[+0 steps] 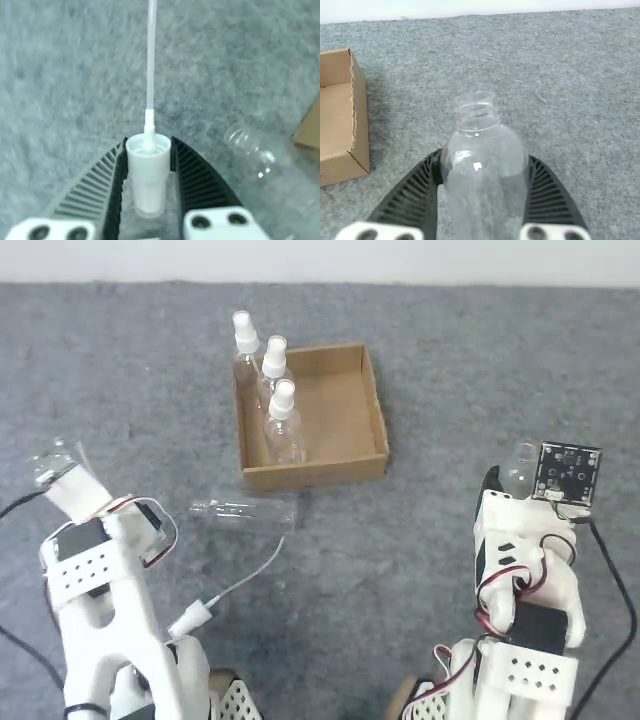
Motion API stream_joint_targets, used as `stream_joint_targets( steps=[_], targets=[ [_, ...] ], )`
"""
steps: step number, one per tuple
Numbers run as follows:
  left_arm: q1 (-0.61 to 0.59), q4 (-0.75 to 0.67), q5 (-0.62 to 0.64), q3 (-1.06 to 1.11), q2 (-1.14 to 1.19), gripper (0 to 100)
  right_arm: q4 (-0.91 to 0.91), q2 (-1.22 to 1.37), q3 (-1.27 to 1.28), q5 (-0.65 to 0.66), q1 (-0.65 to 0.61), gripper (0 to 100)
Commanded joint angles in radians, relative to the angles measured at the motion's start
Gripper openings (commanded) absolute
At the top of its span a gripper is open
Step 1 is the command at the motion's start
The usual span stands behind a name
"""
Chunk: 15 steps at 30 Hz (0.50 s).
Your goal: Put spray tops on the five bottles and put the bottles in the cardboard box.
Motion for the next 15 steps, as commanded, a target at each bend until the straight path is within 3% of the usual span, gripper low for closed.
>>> stream_joint_targets(
  steps=[1, 4, 8, 13, 15],
  targets=[
    [-0.017, 0.029, 0.143, -0.073, -0.009, 5, -0.024, -0.019, -0.018, -0.003, -0.012, 9.3],
    [-0.06, 0.038, 0.196, -0.076, -0.009, 4, -0.024, -0.019, -0.018, -0.003, -0.012, 9.3],
    [-0.163, -0.055, 0.224, -0.065, -0.006, 2, -0.024, -0.019, -0.018, -0.003, -0.013, 9.3],
    [-0.199, -0.192, 0.529, 0.03, -0.008, 1, -0.024, -0.019, -0.018, -0.003, -0.013, 9.3],
    [-0.196, -0.219, 0.566, 0.051, -0.009, 1, -0.03, -0.019, -0.011, -0.003, -0.013, 9.3]
  ],
)
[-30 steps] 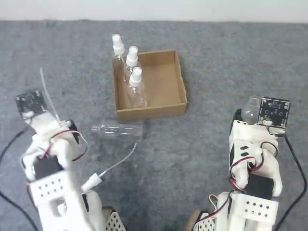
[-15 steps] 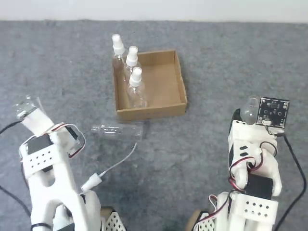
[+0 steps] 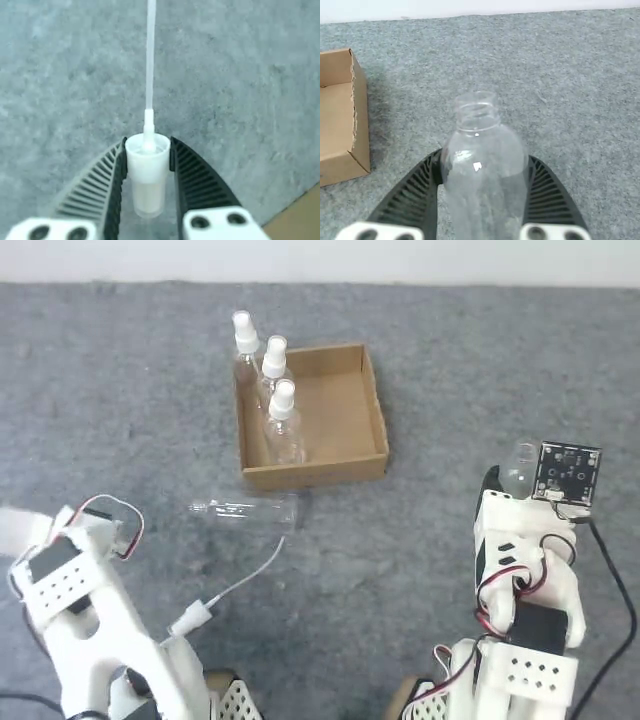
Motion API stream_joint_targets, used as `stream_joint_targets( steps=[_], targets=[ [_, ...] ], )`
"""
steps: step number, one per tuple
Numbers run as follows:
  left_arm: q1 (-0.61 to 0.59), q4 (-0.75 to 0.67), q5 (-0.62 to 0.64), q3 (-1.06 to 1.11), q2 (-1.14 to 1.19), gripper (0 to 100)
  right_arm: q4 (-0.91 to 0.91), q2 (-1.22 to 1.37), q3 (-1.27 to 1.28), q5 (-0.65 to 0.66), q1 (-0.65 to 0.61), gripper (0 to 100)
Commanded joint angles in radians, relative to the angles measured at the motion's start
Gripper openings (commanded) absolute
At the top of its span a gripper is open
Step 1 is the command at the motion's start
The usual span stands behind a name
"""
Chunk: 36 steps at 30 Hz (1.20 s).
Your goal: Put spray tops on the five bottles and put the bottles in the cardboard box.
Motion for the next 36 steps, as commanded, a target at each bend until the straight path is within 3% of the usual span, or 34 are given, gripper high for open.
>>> stream_joint_targets(
  steps=[1, 13, 19, 29, 36],
  targets=[
    [-0.003, -0.087, 0.149, 0.024, -0.008, 1, -0.033, -0.019, -0.008, -0.003, -0.012, 9.3],
    [-0.002, -0.084, 0.15, 0.025, -0.008, 1, -0.033, -0.019, -0.002, -0.003, -0.013, 9.3],
    [-0.003, 0.046, 0.146, -0.047, -0.009, 1, -0.033, -0.019, 0.0, -0.003, -0.013, 9.3],
    [-0.003, 0.075, 0.149, -0.07, -0.002, 19, -0.031, -0.019, 0.003, -0.003, -0.054, 9.3],
    [-0.003, 0.077, 0.149, -0.076, -0.009, 18, -0.028, -0.019, 0.003, -0.003, -0.054, 9.3]
  ],
)
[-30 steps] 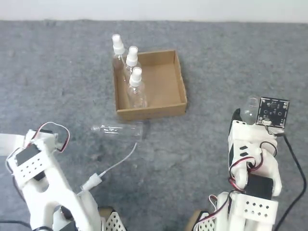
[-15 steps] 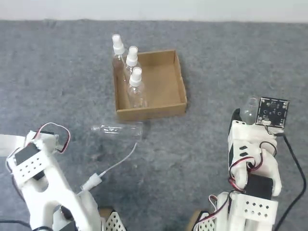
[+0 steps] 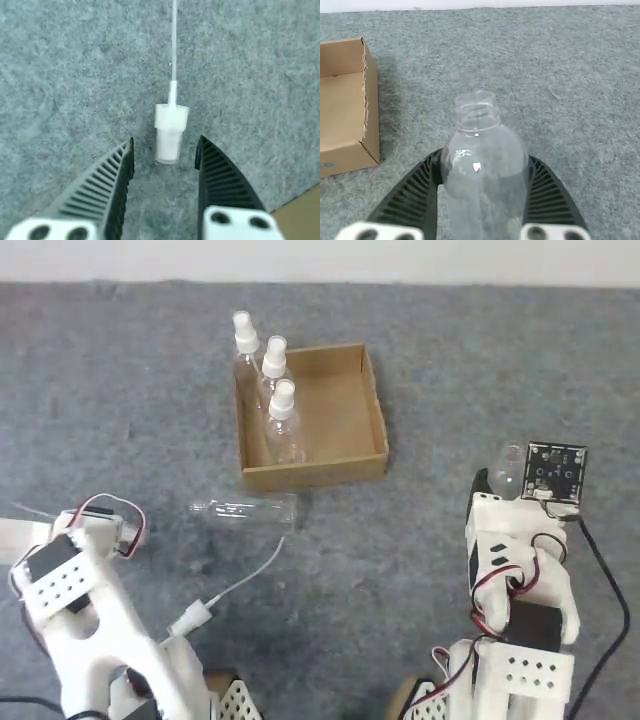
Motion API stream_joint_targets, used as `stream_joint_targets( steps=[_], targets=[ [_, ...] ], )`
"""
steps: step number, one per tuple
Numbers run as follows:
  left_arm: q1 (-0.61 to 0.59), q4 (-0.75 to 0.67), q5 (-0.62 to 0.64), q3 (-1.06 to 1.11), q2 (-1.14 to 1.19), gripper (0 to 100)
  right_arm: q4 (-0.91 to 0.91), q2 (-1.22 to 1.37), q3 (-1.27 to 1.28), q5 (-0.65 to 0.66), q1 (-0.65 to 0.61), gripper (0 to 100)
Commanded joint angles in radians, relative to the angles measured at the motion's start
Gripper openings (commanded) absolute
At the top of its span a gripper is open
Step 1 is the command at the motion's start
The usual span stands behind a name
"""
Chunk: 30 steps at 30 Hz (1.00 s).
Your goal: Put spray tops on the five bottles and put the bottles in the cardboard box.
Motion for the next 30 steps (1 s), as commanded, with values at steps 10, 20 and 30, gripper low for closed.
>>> stream_joint_targets(
  steps=[10, 20, 30],
  targets=[
    [-0.006, 0.011, -0.181, -0.14, -0.009, 18, -0.028, -0.019, -0.018, -0.003, -0.01, 9.3],
    [-0.058, 0.011, -0.462, -0.193, -0.006, 18, -0.03, -0.019, -0.018, -0.002, -0.007, 9.3],
    [-0.066, 0.011, -0.979, -0.211, 0.0, 11, -0.031, -0.019, -0.018, -0.002, -0.008, 9.3]
  ],
)
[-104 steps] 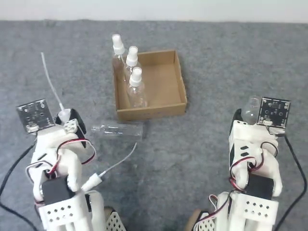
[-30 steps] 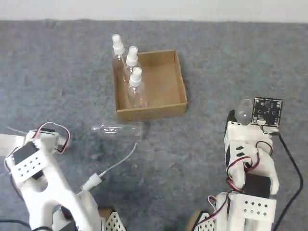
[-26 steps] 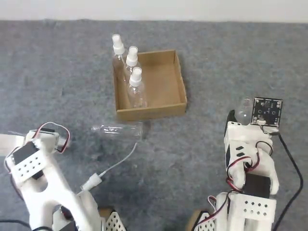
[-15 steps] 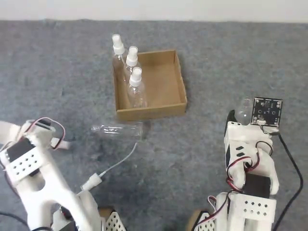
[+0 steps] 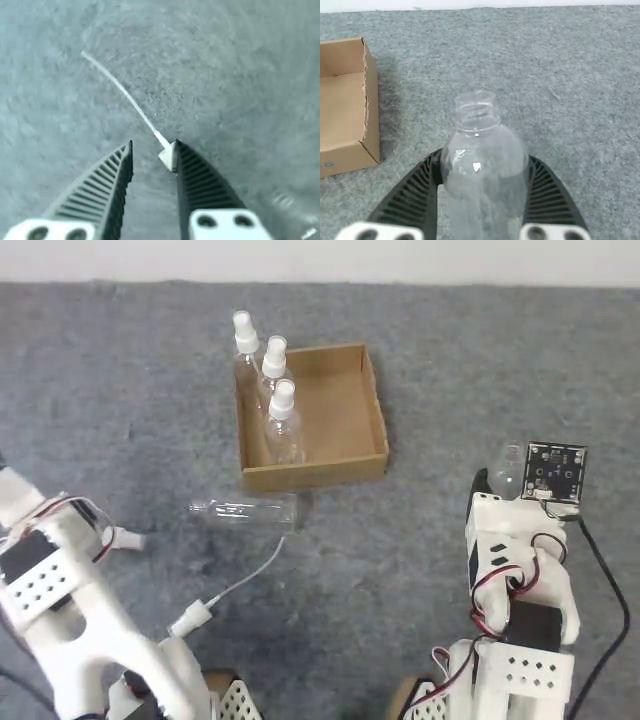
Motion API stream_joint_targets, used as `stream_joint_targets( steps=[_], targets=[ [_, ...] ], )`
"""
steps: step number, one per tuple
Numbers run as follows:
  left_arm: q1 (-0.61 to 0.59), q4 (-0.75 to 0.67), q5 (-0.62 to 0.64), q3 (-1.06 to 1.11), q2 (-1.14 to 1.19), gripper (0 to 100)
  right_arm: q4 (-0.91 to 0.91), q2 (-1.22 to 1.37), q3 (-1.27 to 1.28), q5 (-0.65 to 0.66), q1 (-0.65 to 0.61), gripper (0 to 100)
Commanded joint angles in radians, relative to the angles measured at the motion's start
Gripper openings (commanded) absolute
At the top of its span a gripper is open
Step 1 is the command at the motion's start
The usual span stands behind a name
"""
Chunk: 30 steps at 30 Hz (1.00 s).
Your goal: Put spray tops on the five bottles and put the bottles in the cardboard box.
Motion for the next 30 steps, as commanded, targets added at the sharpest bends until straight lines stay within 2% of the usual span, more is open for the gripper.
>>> stream_joint_targets(
  steps=[1, 5, 13, 18, 24, 30],
  targets=[
    [0.003, 0.011, -0.249, -0.065, 0.0, 12, -0.031, -0.019, -0.018, -0.002, -0.008, 9.3],
    [0.003, 0.041, -0.454, -0.067, 0.0, 15, -0.031, -0.019, -0.018, 0.0, -0.007, 9.3],
    [0.011, 0.216, -0.694, -0.186, 0.003, 16, -0.031, -0.019, -0.018, 0.0, -0.007, 9.3],
    [0.089, 0.305, -0.861, -0.208, 0.003, 16, -0.036, -0.019, -0.009, 0.037, -0.01, 9.3],
    [0.115, 0.336, -1.043, -0.203, 0.003, 23, -0.061, -0.019, 0.006, 0.04, -0.01, 9.3],
    [0.112, 0.331, -1.283, -0.199, 0.003, 23, -0.061, -0.019, 0.006, 0.04, -0.012, 9.3]
  ],
)
